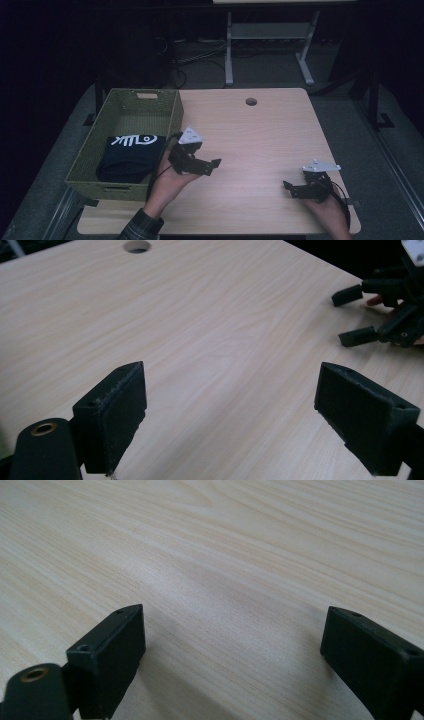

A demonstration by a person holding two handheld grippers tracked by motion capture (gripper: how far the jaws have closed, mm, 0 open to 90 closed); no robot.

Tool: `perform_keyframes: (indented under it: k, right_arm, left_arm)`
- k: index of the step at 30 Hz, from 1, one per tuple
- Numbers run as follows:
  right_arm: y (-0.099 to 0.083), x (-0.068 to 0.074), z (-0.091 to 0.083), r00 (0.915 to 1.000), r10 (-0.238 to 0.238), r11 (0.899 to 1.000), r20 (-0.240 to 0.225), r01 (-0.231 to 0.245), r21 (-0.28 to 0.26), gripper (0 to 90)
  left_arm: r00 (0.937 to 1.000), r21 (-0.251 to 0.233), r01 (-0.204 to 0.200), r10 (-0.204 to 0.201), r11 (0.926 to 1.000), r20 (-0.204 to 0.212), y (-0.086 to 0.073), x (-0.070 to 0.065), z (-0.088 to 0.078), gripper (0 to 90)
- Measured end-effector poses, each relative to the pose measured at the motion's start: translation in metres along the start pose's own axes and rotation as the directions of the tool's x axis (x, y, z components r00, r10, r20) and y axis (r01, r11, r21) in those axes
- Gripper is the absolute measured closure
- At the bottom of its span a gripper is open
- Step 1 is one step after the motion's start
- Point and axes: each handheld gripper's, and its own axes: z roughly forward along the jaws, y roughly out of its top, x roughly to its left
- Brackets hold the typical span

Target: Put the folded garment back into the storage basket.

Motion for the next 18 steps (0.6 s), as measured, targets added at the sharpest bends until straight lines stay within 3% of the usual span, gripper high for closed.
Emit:
perform_keyframes:
  k: [6,14,18]
  right_arm:
    - [0.0,0.0,0.0,1.0,0.001,1.0,0.001,-0.001,0.0,10.5]
    - [0.0,0.0,0.0,1.0,-0.001,1.0,0.002,0.001,0.0,10.5]
    - [0.0,0.0,0.0,1.0,-0.001,1.0,0.002,0.001,0.0,10.5]
  left_arm:
    - [0.9997,0.009,-0.024,0.024,0.9997,0.004,-0.014,-0.012,0.025,12.9]
    - [0.9988,0.041,-0.045,0.046,0.9982,-0.017,-0.041,-0.008,0.054,12.8]
    - [0.9995,0.069,-0.024,0.026,0.9973,-0.017,-0.05,-0.003,0.064,12.8]
